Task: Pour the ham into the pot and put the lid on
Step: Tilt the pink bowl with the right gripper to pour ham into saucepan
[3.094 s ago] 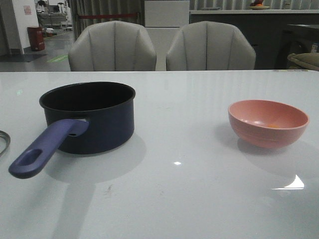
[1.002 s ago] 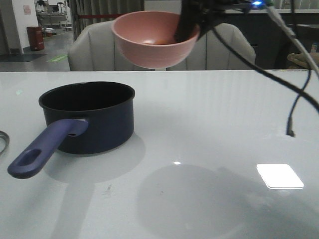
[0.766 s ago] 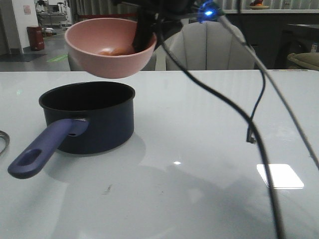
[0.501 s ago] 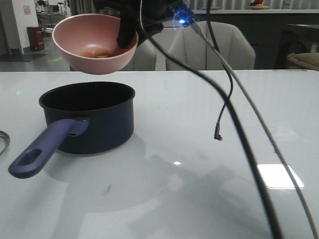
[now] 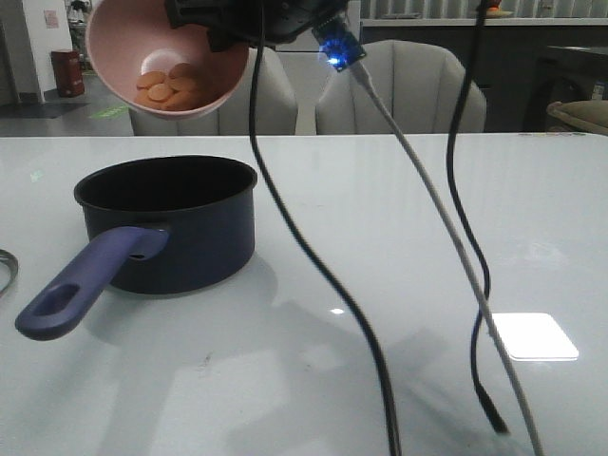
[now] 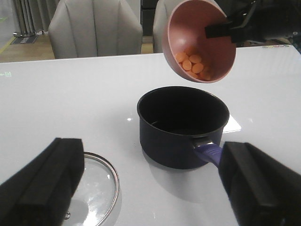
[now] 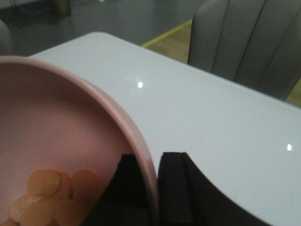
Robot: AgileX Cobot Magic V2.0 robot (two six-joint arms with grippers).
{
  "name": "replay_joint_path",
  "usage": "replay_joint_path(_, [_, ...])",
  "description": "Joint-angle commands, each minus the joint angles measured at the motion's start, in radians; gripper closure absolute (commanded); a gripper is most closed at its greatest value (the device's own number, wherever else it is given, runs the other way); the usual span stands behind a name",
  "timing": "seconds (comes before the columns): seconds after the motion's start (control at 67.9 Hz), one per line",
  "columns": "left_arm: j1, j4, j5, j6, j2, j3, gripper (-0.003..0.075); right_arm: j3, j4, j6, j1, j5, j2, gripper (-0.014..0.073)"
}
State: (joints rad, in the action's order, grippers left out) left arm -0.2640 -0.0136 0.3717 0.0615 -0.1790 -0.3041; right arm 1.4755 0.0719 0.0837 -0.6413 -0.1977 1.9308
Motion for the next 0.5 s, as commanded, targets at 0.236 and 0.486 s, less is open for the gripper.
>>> replay_joint_path(0.236, [-0.007,0.014,-0.075,0.002,-0.008,-0.027,0.0105,-0.094,0.184,0.538,-0.047,-0.403,-0.064,0.0455])
replay_joint_path(0.486, [-0.007,0.028,-0.075,0.002,-0.008,-0.027,0.0105,-0.061,0.388,0.981,-0.112,-0.532,0.016,0.0455])
